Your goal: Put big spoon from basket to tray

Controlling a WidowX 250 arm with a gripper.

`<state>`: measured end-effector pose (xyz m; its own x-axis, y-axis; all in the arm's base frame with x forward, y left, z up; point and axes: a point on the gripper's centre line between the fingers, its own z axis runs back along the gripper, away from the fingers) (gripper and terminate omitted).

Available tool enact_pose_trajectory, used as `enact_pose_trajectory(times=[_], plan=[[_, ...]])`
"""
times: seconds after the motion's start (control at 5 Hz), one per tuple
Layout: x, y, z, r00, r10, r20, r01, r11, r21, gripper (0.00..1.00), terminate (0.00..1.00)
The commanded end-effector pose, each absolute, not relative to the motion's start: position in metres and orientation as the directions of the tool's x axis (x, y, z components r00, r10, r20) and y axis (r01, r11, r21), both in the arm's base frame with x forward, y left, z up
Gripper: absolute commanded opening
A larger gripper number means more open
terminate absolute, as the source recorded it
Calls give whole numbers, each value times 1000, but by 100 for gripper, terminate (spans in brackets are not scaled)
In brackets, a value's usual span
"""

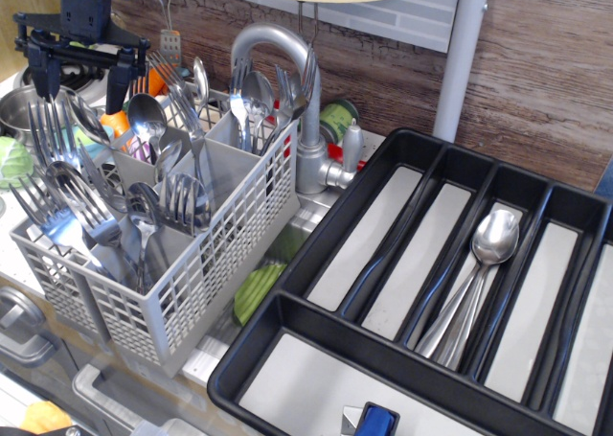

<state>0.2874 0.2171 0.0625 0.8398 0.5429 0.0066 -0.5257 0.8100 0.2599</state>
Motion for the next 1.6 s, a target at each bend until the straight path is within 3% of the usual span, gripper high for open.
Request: enact_pose_trajectory(times=[0.0,0.2,0.8,1.0,1.2,1.4], plan=[[286,225,85,822,557,120,-569,788,235,100,0],[288,226,82,826,556,96,-562,797,220,0,0],[297,226,81,831,547,104,-556,807,201,0,0],[299,220,80,830,537,150,-557,799,225,0,0],[305,213,110,865,498,65,-494,820,290,0,0],[305,197,144,895,444,47,-428,822,375,0,0]])
